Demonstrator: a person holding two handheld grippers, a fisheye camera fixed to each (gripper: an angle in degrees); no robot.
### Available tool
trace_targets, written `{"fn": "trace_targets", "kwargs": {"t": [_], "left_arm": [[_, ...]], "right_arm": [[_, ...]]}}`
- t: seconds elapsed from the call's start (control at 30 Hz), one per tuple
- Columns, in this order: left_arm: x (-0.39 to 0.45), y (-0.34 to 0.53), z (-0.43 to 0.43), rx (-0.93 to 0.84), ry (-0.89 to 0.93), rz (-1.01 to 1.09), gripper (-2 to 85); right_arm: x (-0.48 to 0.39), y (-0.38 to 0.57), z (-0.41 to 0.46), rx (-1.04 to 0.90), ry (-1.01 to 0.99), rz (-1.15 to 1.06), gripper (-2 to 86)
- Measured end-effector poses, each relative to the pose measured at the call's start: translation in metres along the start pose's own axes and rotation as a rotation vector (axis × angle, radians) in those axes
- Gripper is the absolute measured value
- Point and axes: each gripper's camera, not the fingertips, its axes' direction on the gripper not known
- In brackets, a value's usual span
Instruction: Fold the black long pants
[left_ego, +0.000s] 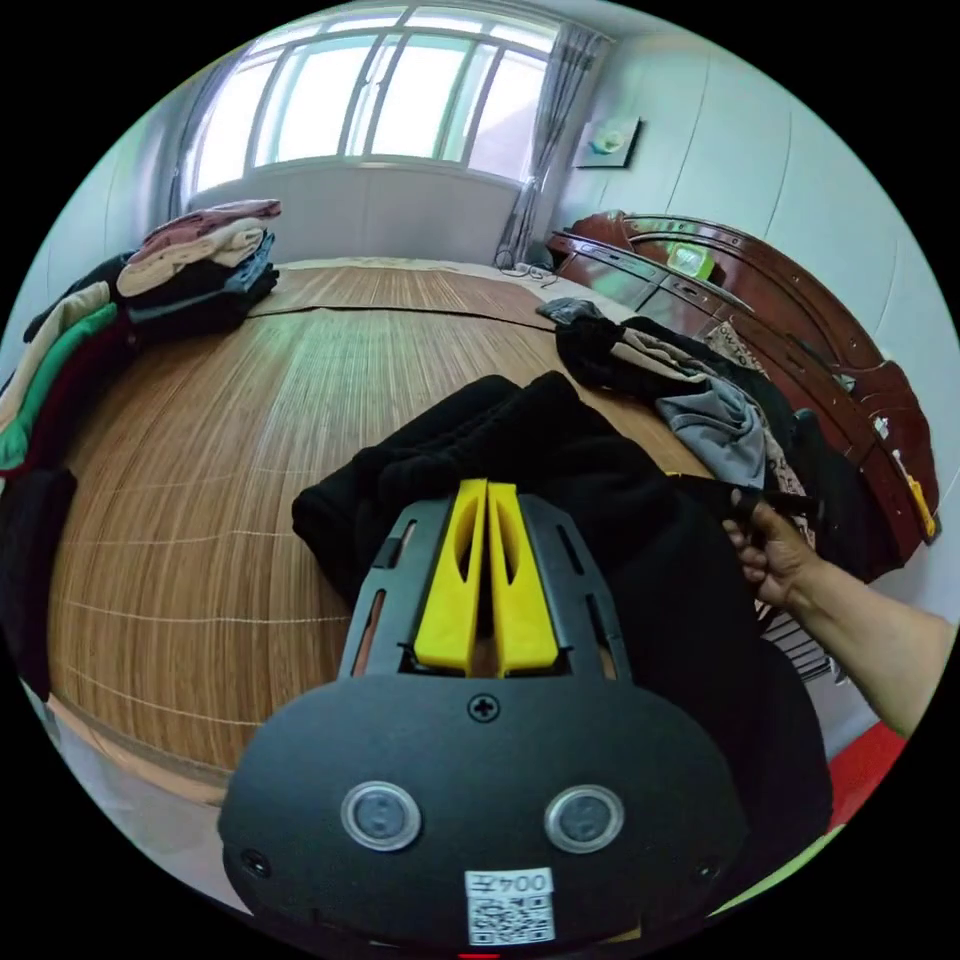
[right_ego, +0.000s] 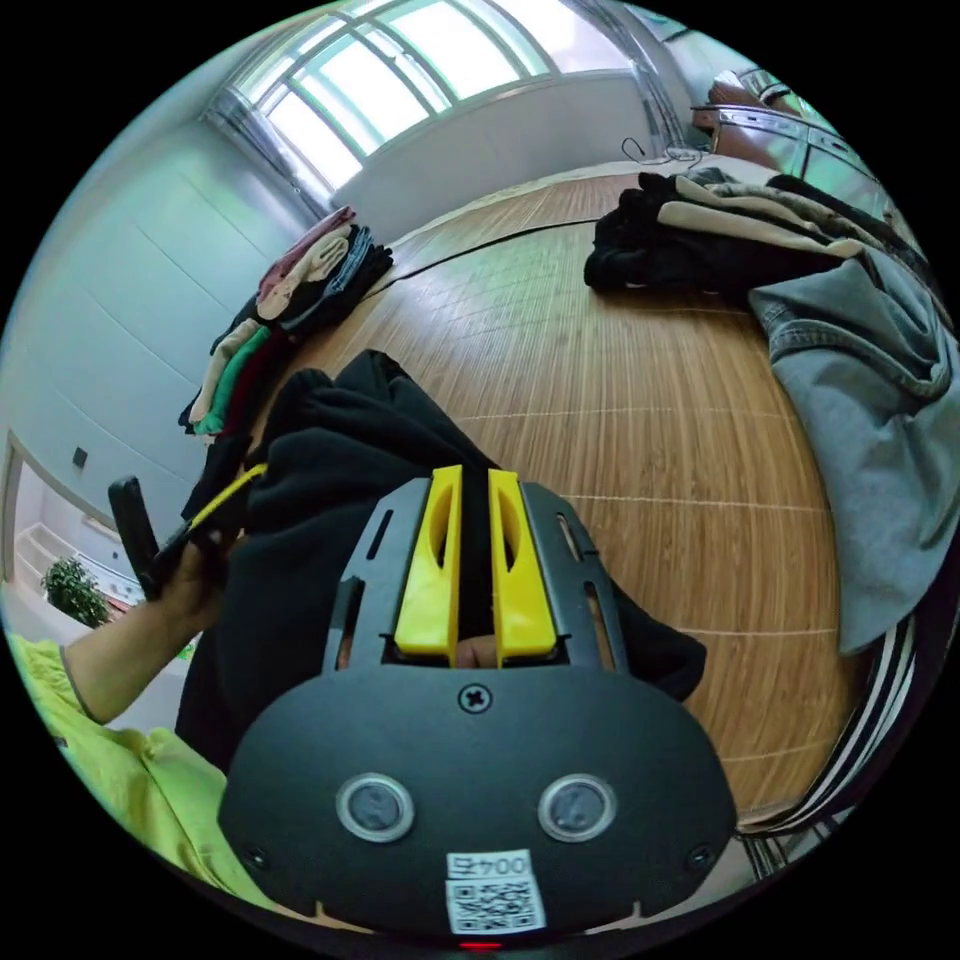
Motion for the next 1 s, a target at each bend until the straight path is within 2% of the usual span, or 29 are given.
{"fn": "trace_targets", "kwargs": {"t": [0.13, 0.2, 0.27, 0.33, 0.4, 0.57, 0.63, 0.73, 0.83, 1.0], "left_arm": [[-0.015, -0.018, -0.013, -0.002, 0.094, -0.047, 0.7], [-0.023, -0.032, -0.031, -0.014, 0.168, -0.082, 0.9], [-0.033, -0.047, -0.085, 0.025, 0.289, -0.158, 1.7], [-0.03, -0.037, -0.142, 0.126, 0.324, -0.136, 2.8], [-0.021, -0.013, -0.186, 0.121, 0.307, -0.101, 4.0], [0.058, 0.095, -0.227, -0.195, 0.306, 0.14, 8.8], [0.09, 0.114, -0.234, -0.234, 0.303, 0.25, 11.0], [0.125, 0.112, -0.251, -0.189, 0.258, 0.398, 14.1], [0.122, 0.084, -0.259, -0.151, 0.225, 0.373, 14.4], [0.1, 0.042, -0.267, -0.183, 0.178, 0.334, 7.3]], "right_arm": [[-0.015, -0.007, -0.015, 0.006, -0.014, -0.018, 5.8], [-0.039, 0.002, -0.053, 0.078, 0.013, -0.04, 6.3], [-0.067, 0.02, -0.092, 0.139, 0.063, -0.103, 8.9], [-0.094, 0.047, -0.129, 0.197, 0.163, -0.142, 9.9], [-0.122, 0.08, -0.155, 0.211, 0.272, -0.135, 10.3], [-0.167, 0.09, -0.148, 0.12, 0.407, -0.124, 6.9], [-0.186, 0.077, -0.143, 0.103, 0.41, -0.138, 8.6], [-0.21, 0.057, -0.12, 0.008, 0.401, -0.169, 10.5], [-0.225, 0.052, -0.104, -0.038, 0.393, -0.165, 11.0], [-0.244, 0.046, -0.117, -0.069, 0.331, -0.155, 10.9]]}}
